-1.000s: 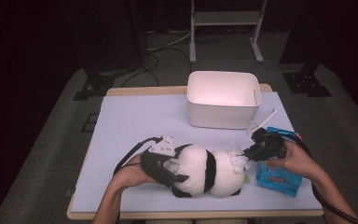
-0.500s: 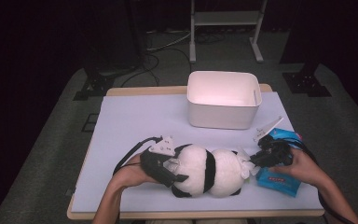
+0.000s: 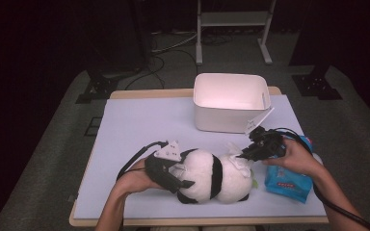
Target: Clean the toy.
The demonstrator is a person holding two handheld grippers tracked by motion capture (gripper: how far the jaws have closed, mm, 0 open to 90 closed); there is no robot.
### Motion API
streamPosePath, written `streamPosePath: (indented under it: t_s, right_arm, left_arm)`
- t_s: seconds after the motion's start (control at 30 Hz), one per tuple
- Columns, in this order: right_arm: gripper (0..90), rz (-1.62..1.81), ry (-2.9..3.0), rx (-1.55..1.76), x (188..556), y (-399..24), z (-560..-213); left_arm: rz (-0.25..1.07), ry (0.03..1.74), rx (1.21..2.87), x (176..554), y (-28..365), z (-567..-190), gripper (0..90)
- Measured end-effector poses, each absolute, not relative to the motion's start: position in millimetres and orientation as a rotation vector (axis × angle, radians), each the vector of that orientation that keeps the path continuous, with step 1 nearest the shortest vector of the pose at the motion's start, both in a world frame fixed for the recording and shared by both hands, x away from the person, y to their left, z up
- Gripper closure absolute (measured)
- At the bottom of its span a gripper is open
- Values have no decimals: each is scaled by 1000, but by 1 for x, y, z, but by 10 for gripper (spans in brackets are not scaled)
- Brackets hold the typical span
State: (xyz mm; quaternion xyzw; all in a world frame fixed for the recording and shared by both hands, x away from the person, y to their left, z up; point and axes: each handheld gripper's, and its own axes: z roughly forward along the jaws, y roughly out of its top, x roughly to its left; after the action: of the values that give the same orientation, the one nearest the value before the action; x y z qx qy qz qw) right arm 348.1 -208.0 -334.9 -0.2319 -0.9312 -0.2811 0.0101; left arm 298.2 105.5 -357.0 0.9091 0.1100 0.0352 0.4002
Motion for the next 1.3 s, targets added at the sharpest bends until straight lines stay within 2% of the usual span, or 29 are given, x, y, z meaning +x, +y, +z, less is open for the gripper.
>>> streamPosePath:
  t_s: [0.9, 1.3]
  right_arm:
    - [782, -844, -2971, -437, 356, -112, -308]
    - [779, -803, -2968, -515, 345, -152, -319]
  left_arm:
    - [90, 280, 2302, 298, 105, -357, 203]
    - [84, 284, 2298, 298, 105, -357, 201]
